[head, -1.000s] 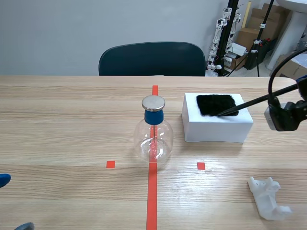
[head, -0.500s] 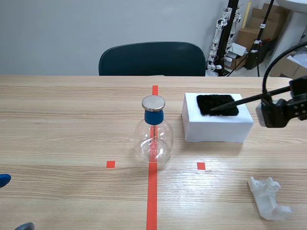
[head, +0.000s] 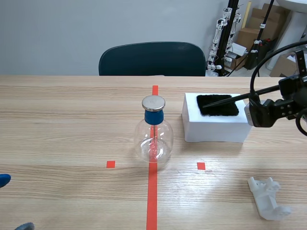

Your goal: Do the electroscope experiment. rub the rod on the fur

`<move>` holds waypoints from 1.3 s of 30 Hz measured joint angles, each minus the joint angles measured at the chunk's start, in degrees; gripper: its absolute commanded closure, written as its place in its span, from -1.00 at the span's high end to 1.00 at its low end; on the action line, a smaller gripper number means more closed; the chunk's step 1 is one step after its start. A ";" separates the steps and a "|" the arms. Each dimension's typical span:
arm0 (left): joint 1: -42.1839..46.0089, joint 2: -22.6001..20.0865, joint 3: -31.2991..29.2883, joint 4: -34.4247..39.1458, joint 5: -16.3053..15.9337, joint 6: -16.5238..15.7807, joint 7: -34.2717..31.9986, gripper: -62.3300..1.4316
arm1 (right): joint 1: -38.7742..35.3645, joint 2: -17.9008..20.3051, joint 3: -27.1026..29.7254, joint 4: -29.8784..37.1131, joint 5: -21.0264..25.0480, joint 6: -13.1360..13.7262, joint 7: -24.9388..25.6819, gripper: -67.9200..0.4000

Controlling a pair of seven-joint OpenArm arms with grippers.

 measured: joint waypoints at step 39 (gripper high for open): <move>0.00 0.00 0.00 0.00 0.00 0.00 0.00 1.00 | 0.31 -0.96 0.00 -1.25 -0.68 -0.07 -2.12 -0.92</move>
